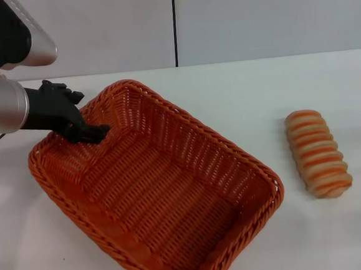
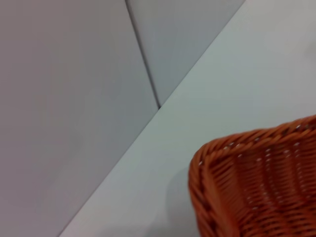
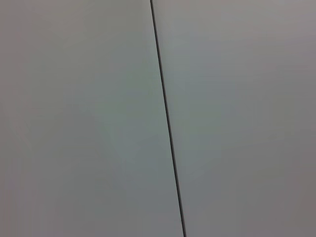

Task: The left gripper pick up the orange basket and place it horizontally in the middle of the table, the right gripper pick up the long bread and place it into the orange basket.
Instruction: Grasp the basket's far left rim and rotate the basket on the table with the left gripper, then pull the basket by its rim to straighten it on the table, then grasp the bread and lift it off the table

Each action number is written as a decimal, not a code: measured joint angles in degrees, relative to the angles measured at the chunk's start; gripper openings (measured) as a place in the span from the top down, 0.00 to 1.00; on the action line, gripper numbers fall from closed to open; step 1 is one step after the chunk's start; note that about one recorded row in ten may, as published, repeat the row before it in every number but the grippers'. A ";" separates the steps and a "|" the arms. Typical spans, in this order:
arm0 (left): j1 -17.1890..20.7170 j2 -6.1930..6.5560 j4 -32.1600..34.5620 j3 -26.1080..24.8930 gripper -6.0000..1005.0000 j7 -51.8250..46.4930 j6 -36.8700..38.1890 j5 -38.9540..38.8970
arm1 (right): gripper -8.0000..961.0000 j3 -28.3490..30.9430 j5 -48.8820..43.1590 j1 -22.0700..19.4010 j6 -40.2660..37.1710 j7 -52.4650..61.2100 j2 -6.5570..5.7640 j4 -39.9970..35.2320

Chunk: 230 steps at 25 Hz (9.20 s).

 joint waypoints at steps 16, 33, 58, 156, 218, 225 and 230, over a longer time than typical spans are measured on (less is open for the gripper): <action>-1.00 0.09 -3.14 2.77 0.22 -2.35 -1.00 8.46 | 0.33 0.00 0.00 0.57 0.06 -0.01 -0.06 -0.02; -1.83 -0.07 -4.04 5.13 0.31 -3.28 -0.33 8.07 | 0.33 0.00 0.00 1.33 1.54 -0.01 -0.09 -0.27; -1.40 -0.07 -1.87 6.60 0.74 -15.80 -6.31 7.43 | 0.33 0.24 0.00 1.10 1.31 1.40 -0.27 -1.07; 19.84 0.19 -13.89 16.36 0.18 35.49 -46.79 -65.28 | 0.33 4.57 -72.25 -4.51 11.42 84.75 -3.16 -59.67; 9.81 0.63 -69.22 -13.67 0.18 81.92 14.80 -92.12 | 0.52 -7.05 -117.52 17.93 3.88 119.63 -2.45 -58.36; 9.81 0.63 -69.21 -13.67 0.18 81.89 15.15 -92.14 | 0.60 -6.46 -110.53 12.33 6.48 121.95 -1.23 -69.25; 9.80 0.63 -69.19 -14.51 0.18 81.42 15.81 -92.16 | 0.65 -5.62 -105.04 9.00 4.39 123.55 -1.01 -78.77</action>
